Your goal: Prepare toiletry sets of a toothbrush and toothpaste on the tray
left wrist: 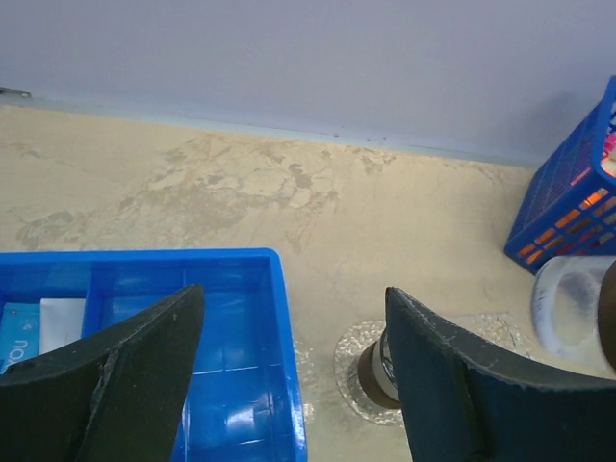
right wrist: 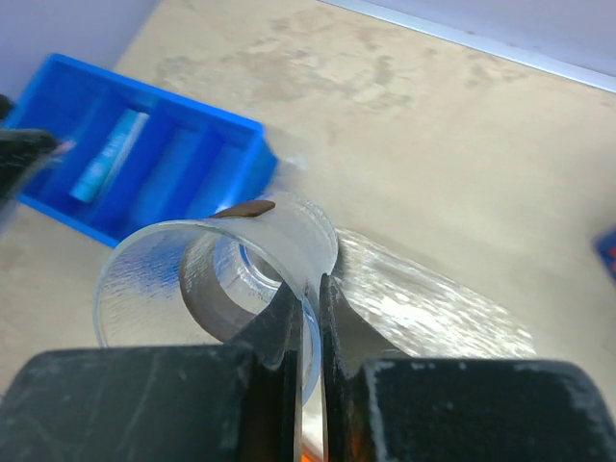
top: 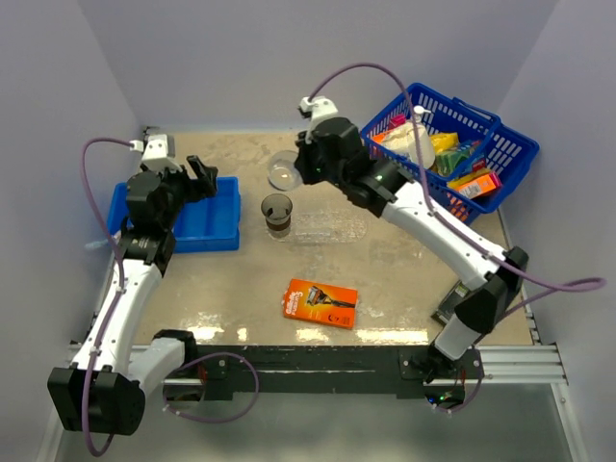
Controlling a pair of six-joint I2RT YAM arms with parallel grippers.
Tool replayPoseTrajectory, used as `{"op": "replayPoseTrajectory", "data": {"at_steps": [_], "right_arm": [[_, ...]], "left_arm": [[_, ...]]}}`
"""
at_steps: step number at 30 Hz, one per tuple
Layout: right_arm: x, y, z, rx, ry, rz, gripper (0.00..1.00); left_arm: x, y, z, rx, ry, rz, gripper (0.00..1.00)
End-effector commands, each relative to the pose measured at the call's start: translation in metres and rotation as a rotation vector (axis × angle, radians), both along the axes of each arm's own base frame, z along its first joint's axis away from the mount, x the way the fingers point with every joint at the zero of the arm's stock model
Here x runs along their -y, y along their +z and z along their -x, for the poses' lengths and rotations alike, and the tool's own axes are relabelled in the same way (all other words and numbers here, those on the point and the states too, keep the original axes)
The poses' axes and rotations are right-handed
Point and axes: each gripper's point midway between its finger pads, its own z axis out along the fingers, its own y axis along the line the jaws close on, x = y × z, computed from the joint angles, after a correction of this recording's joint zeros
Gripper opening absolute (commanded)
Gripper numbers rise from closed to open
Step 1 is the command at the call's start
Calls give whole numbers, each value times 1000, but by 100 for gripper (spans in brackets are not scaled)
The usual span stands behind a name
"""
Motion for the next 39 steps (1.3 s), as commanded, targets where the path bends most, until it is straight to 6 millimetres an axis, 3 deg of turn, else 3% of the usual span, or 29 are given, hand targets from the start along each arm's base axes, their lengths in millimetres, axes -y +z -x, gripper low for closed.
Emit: {"op": "replayPoseTrajectory", "data": {"at_steps": [1, 2, 6, 10, 13, 19, 24, 32, 39], "right_arm": [[70, 27, -6, 70, -64, 39, 0], [85, 33, 0, 87, -63, 63, 0], [124, 27, 7, 80, -76, 160, 0], [164, 7, 2, 36, -123, 264, 0], [179, -14, 2, -21, -114, 283, 0], [180, -61, -4, -104, -53, 329, 0], [171, -93, -9, -140, 2, 321, 0], [153, -121, -22, -164, 115, 301, 0], [161, -148, -40, -215, 151, 328, 0]], "left_arm": [[18, 17, -3, 72, -110, -20, 80], [24, 16, -4, 75, -150, -25, 80], [60, 19, 3, 98, -344, -10, 79], [80, 17, 9, 99, -428, -30, 79], [88, 16, 13, 103, -457, -45, 79], [98, 12, 14, 91, -504, -45, 78], [99, 10, 14, 82, -515, -43, 78], [99, 5, 13, 70, -516, -50, 78], [96, 2, 11, 60, -499, -64, 78]]}}
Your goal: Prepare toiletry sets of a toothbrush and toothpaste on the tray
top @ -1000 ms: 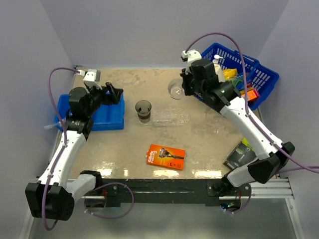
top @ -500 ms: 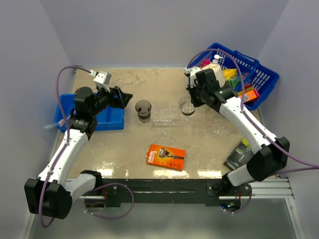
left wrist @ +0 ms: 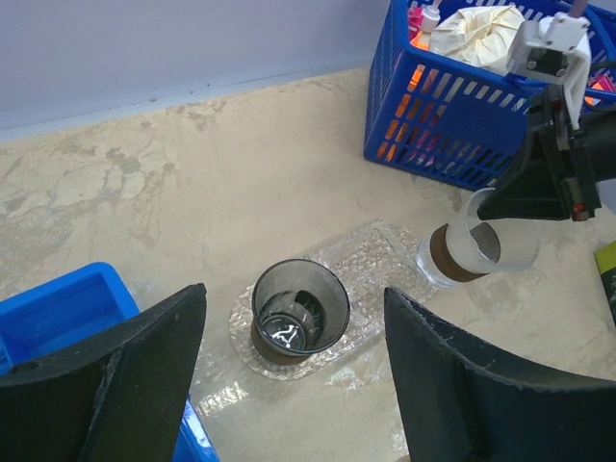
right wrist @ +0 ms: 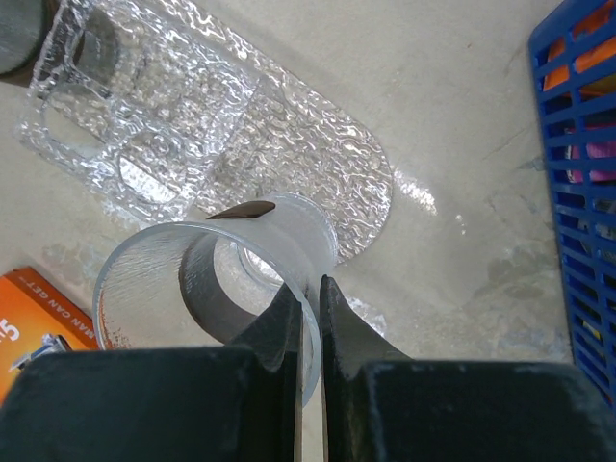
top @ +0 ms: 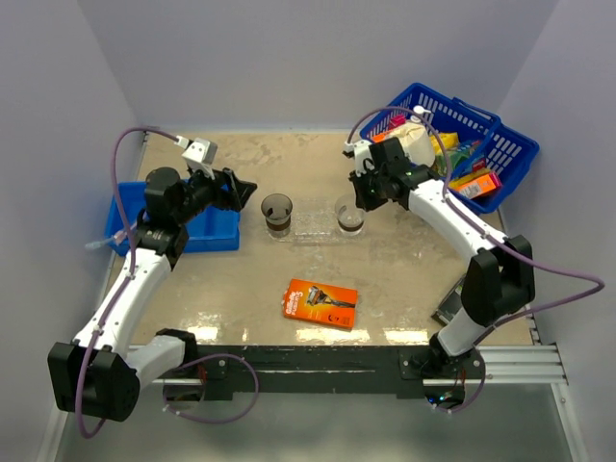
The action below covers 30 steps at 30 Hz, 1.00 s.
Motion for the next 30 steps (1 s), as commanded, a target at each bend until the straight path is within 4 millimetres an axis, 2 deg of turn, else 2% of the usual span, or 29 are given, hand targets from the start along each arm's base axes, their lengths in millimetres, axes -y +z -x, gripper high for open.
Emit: {"op": "replayPoseTrajectory", "data": {"at_steps": [1, 9, 18, 30], "right_arm": [[-3, 22, -27, 85, 53, -62, 0], [6, 6, -39, 50, 58, -70, 0], [-8, 0, -45, 58, 122, -111, 0], [-15, -5, -53, 80, 169, -117, 0]], "left_arm": [[1, 17, -4, 70, -6, -17, 78], [0, 13, -7, 57, 1, -28, 78], [-1, 7, -9, 42, 5, -37, 78], [-1, -1, -12, 21, 7, -46, 78]]}}
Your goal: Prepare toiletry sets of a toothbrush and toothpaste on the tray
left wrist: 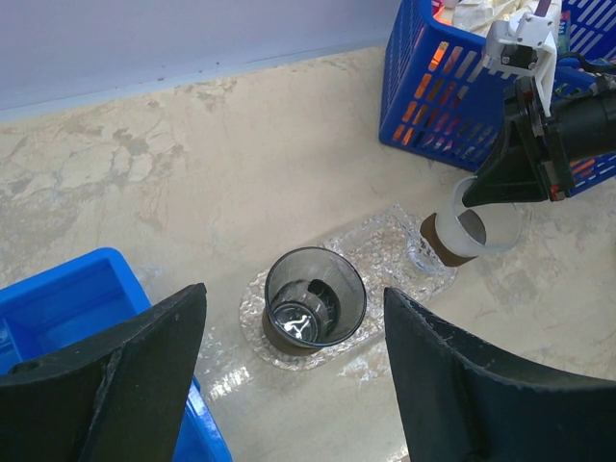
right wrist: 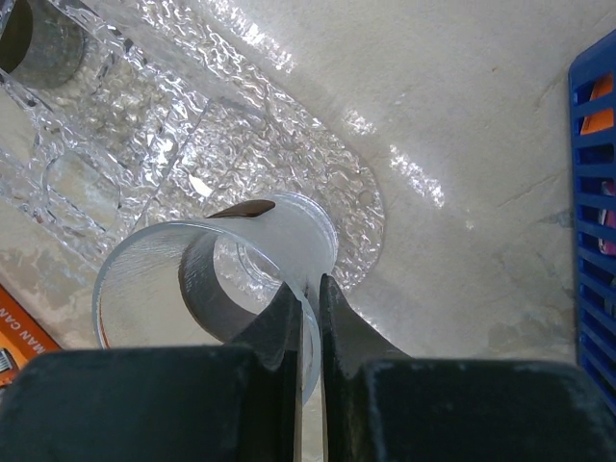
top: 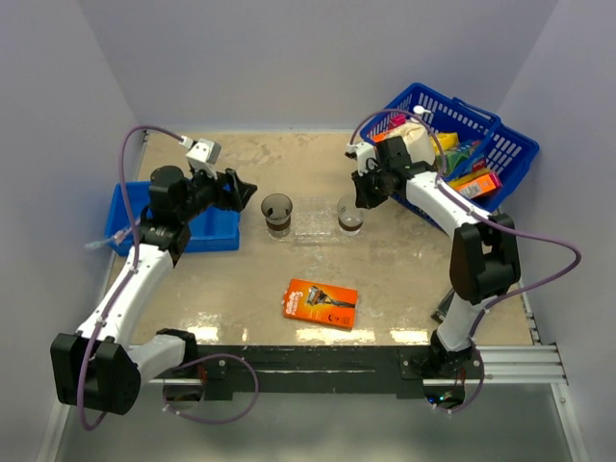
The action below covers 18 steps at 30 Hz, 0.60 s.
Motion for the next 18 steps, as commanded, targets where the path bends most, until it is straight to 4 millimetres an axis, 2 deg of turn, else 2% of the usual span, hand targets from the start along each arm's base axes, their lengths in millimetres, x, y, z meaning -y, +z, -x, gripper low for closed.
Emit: {"op": "replayPoseTrajectory", "data": {"at_steps": [1, 5, 11, 18], "right_arm": [[-19, 41, -24, 149, 62, -75, 1], [-16, 35, -25, 141, 63, -57, 4], [-18, 28, -24, 122, 72, -54, 16], [-19, 26, -23, 124, 75, -58, 23]], "left_arm": [[1, 15, -6, 54, -5, -15, 78], [2, 13, -6, 49, -10, -15, 78], [2, 11, -6, 41, -10, -16, 78], [2, 12, -6, 44, -11, -15, 78]]}}
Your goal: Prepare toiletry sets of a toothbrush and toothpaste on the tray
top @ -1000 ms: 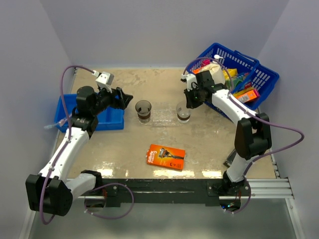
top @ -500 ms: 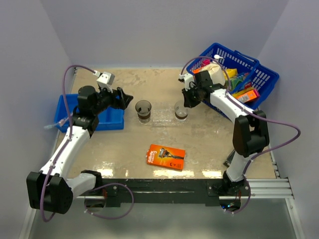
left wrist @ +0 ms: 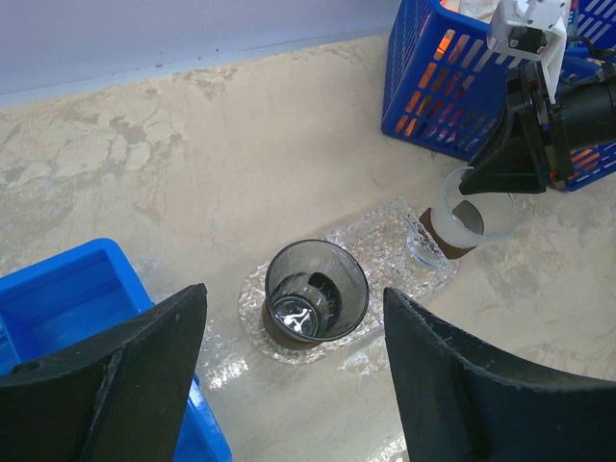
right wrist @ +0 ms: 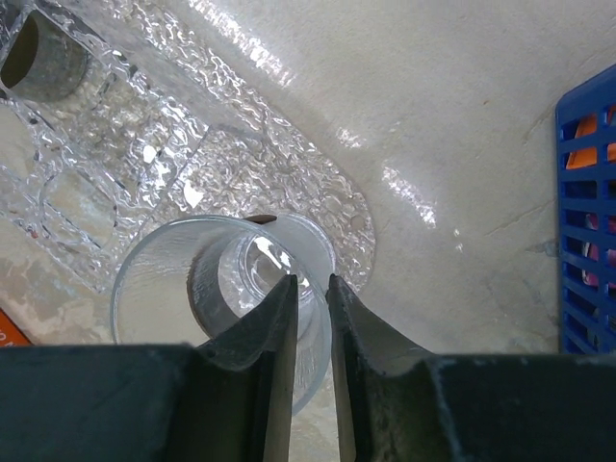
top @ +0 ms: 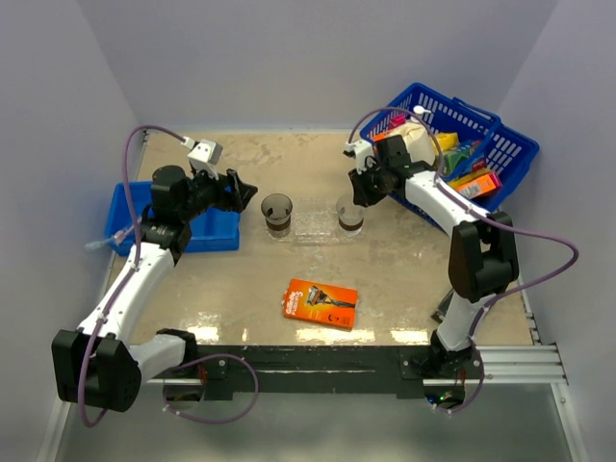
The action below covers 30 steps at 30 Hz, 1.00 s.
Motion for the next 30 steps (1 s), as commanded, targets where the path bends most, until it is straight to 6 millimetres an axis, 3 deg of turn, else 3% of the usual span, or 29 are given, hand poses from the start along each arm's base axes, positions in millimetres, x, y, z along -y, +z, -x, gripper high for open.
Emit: {"op": "replayPoseTrajectory", "data": {"at_steps": [1, 5, 12, 22, 30], "right_arm": [[-14, 28, -16, 92, 35, -54, 25], [-12, 30, -16, 102, 18, -54, 36], [-1, 48, -15, 133, -89, -52, 45], [25, 56, 3, 122, -324, -3, 48], [20, 42, 22, 59, -454, 13, 44]], "left_arm": [[2, 21, -5, 74, -13, -9, 78], [2, 20, -5, 70, -14, -9, 78], [3, 20, -5, 70, -14, -8, 78], [3, 20, -5, 66, -15, -4, 78], [3, 19, -5, 64, -14, -3, 78]]}}
